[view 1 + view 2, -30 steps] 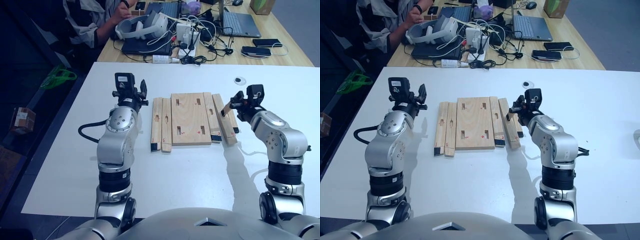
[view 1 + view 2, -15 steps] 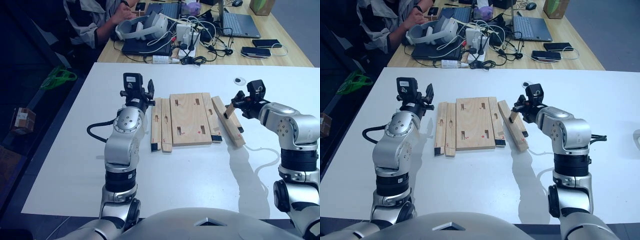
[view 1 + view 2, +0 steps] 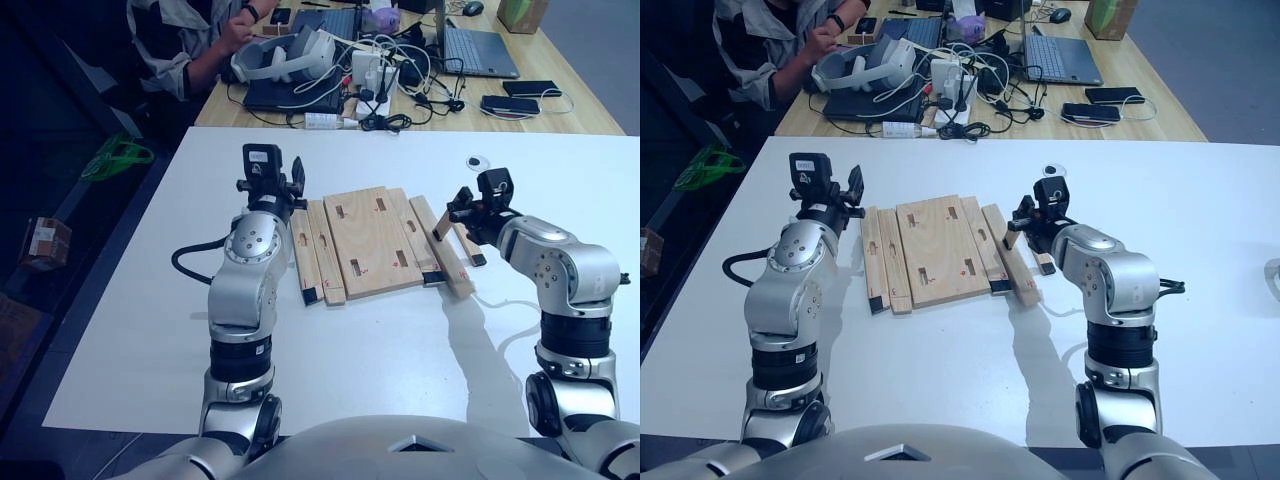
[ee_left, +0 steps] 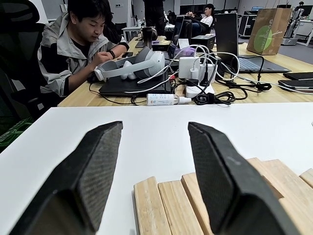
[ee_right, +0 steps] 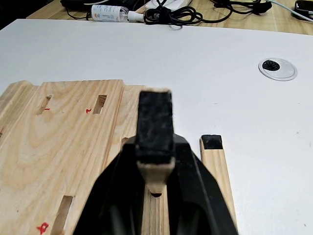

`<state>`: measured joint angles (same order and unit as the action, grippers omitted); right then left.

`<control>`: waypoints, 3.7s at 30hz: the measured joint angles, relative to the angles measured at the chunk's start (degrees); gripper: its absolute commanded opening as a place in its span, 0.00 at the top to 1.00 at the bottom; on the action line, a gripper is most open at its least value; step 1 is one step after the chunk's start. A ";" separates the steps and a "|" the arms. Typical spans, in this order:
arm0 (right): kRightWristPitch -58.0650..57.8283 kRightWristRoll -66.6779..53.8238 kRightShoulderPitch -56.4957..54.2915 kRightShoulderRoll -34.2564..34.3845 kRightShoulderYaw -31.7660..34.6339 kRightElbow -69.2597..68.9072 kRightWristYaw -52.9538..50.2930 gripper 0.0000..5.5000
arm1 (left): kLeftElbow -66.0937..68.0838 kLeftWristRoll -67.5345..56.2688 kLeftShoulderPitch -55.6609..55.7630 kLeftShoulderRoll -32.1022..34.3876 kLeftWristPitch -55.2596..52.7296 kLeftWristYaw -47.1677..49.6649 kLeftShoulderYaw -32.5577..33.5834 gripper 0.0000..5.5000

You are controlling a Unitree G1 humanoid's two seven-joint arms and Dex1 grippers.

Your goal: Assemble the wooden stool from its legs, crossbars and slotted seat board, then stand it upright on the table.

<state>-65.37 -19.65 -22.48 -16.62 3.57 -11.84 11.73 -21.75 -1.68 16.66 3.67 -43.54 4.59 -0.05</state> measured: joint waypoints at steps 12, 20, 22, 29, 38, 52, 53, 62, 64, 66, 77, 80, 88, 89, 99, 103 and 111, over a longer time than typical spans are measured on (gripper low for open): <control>-1.30 0.63 -1.60 0.20 -2.14 1.17 0.41 0.60 | 0.33 0.04 0.70 -0.01 0.00 -0.23 -0.06 0.55; 5.88 -0.35 -13.78 1.75 6.02 -2.88 -1.46 0.49 | 0.31 0.10 0.74 0.40 -0.03 -0.34 0.01 0.55; 13.06 -0.60 -18.63 2.89 7.88 -2.87 -1.93 0.49 | 0.29 0.10 0.79 0.53 -0.10 -0.39 0.01 0.55; 31.96 -0.14 -4.17 8.44 6.26 -1.07 0.28 0.49 | 0.29 0.07 3.03 2.37 -0.45 -2.27 -0.02 0.55; 35.77 3.64 2.54 8.84 2.33 11.02 1.33 0.49 | 0.80 0.09 4.58 3.11 -0.72 -3.62 -0.01 0.55; 42.96 0.04 -8.90 8.67 1.49 19.86 5.96 0.49 | 1.50 1.08 6.34 4.11 -0.71 -4.32 0.03 0.55; 42.25 1.99 -6.16 8.13 -1.33 20.48 6.91 0.49 | 1.73 1.10 6.35 4.28 -0.70 -4.40 0.11 0.55; 43.87 3.37 -5.68 7.74 0.02 20.00 4.76 0.49 | 2.24 1.20 6.58 4.01 -0.41 -4.16 0.00 0.55; 43.78 -1.29 -7.88 9.78 3.19 17.37 3.88 0.49 | 2.23 1.20 6.69 4.05 -0.40 -4.18 0.01 0.55; 44.00 -4.92 -12.72 9.94 6.32 13.59 3.43 0.49 | 2.18 1.21 6.83 4.13 -0.40 -4.19 0.01 0.55; 42.67 -4.19 -4.03 7.97 4.49 19.10 5.82 0.49 | 2.63 1.25 7.91 2.06 0.19 -3.44 -1.13 0.55; 43.30 -1.31 -1.69 7.64 2.50 22.19 6.22 0.49 | 2.55 1.28 7.90 0.82 0.20 -2.73 -1.48 0.55; 43.57 -3.08 -6.26 8.69 4.82 18.88 4.21 0.49 | 2.57 1.31 7.90 0.36 0.33 -2.55 -1.58 0.55; 43.44 -3.71 -8.38 8.77 5.54 17.87 3.77 0.49 | 2.59 1.31 7.91 0.37 0.35 -2.54 -1.47 0.55; 40.54 -8.21 -16.46 9.55 6.54 9.09 1.64 0.49 | 2.47 1.81 7.91 0.57 0.38 -2.73 -1.16 0.55; 39.63 -8.53 -16.58 9.61 6.40 7.83 1.10 0.49 | 2.26 1.93 7.91 0.82 0.36 -2.82 -0.82 0.55; 44.08 -1.01 -4.35 9.86 1.48 19.64 2.39 0.49 | 2.45 2.18 8.34 0.85 0.34 -3.25 -0.64 0.55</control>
<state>-21.29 -20.66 -26.83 -6.77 5.05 7.81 14.12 -19.30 0.49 25.00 4.52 -43.20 1.33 -0.69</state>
